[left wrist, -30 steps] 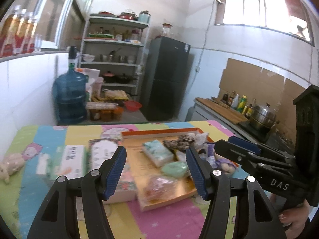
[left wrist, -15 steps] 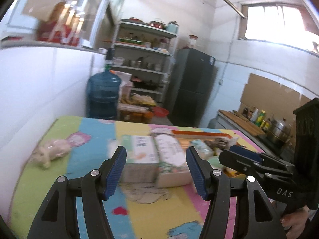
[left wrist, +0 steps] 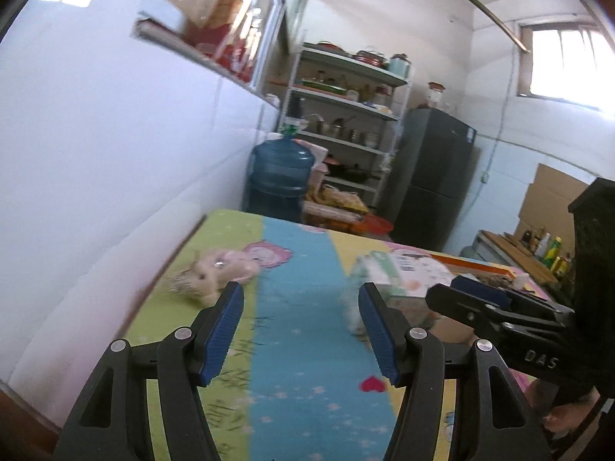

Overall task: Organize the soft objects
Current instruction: 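Lift both tools out of the tray and move back toward the pile, then grasp the pink plush bunny with the left gripper while the right grasps the white pad pack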

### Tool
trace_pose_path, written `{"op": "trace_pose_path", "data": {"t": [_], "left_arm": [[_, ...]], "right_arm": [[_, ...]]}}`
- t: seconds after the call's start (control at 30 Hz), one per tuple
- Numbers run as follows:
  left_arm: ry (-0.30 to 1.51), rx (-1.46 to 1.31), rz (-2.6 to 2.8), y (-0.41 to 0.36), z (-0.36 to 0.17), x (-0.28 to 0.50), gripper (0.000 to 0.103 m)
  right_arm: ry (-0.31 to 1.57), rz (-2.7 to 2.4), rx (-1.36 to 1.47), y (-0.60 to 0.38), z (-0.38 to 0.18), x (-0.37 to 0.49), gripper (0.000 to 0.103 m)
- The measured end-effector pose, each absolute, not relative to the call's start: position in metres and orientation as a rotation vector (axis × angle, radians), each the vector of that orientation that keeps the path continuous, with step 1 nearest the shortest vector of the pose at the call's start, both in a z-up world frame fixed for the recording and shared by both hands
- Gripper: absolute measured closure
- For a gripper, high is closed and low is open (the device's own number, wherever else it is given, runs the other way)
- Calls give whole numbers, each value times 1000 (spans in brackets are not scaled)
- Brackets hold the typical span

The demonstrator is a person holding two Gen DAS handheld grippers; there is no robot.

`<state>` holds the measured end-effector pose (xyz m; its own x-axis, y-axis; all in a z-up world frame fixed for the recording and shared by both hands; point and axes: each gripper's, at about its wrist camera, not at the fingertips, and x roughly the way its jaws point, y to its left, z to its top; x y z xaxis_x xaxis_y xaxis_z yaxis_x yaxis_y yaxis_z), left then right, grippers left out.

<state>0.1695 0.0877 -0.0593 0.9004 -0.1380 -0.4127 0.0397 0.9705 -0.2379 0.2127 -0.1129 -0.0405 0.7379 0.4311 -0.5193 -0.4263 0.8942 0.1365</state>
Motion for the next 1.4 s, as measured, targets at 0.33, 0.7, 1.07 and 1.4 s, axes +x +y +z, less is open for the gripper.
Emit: {"op": "trace_pose_path", "data": {"t": [0.33,0.7,1.07,1.4], "left_arm": [[453,-284,-56,125,-76,171,39],[479,-330,-63,143,-94,181,39],[488,-356,-58,155,-100,185,39],[502,-365,-71,153,-105,191,39]], "right_arm": [[601,434,-17,-76,-49,257,52],[658,409,-14,-60,-66,280,52],[701,381,-71,-38,-81,290,52],[725,419,-36,-44,-84,290,77]]}}
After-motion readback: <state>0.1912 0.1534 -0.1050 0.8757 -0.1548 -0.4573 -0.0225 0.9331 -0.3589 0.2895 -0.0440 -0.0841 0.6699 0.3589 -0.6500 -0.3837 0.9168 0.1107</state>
